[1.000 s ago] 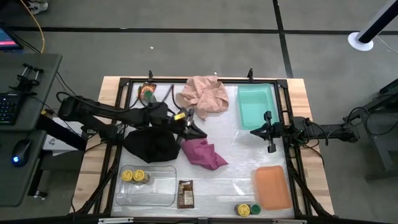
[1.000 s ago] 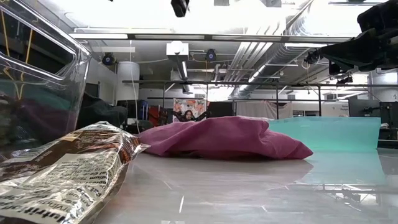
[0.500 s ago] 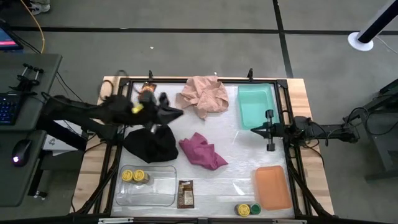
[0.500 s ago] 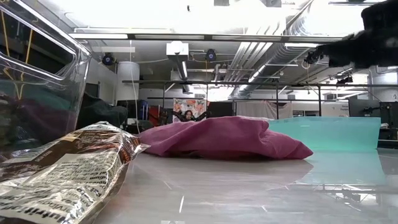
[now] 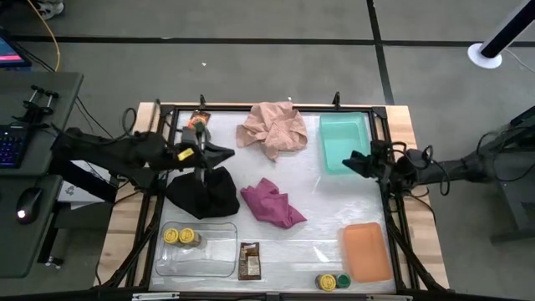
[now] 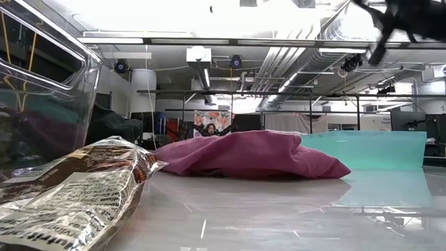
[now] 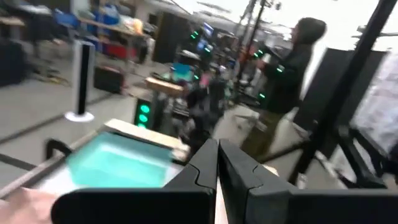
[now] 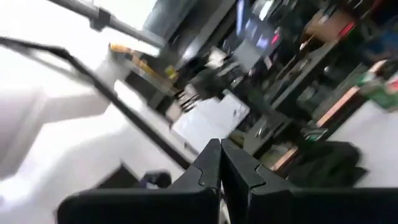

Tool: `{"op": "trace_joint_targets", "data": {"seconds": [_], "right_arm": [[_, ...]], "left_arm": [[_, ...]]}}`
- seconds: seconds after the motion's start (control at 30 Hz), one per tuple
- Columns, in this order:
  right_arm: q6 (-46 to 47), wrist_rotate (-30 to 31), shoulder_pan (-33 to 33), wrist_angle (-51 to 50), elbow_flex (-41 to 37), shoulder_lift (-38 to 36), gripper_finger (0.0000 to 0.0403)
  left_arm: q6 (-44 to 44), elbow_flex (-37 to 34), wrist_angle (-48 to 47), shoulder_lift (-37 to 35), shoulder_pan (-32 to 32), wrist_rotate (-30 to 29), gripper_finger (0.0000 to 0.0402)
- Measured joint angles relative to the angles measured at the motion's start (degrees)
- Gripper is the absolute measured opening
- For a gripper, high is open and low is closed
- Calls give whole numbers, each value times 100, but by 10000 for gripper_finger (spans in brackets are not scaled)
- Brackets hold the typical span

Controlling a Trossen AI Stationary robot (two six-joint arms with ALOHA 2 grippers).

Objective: Sort spices by type
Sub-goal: Put the yellow seasoning bottle into the transparent bin

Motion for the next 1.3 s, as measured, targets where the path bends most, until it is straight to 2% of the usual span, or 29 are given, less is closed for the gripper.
{"op": "trace_joint_targets", "data": {"seconds": [0.13,0.2,0.27,0.4,0.53,0.63,0.73,0.8,0.93,1.07,1.3], "right_arm": [[-938,-635,330,-166,1515,1784,0],[-1221,-1141,513,-649,2326,2580,0],[-1199,-1495,687,-1380,3147,3297,0],[-1133,-1586,818,-2995,4700,4602,0],[-531,-2937,1014,-5035,6046,5736,0],[-161,-3114,1513,-6758,6773,6388,0],[250,-3144,2104,-7839,7158,6859,0],[638,-3234,2472,-8033,7177,7115,0],[1390,-3290,2936,-7558,7179,7566,0],[1732,-3292,3186,-7035,7185,7976,0],[1709,-3037,3320,-7309,7183,8316,0]], "left_arm": [[-345,-604,616,-9,229,756,0],[-487,-881,784,-61,298,1064,0],[-568,-1061,855,-125,330,1285,0],[-616,-1278,818,-306,327,1596,0],[-618,-1309,499,-503,321,1804,0],[-571,-1305,291,-607,321,1824,0],[-515,-1305,111,-664,321,1824,0],[-515,-1305,-23,-690,321,1824,0],[-515,-1305,-106,-683,321,1824,0],[-518,-1305,-94,-683,321,1822,0],[-619,-1305,-52,-683,321,1812,0]]}}
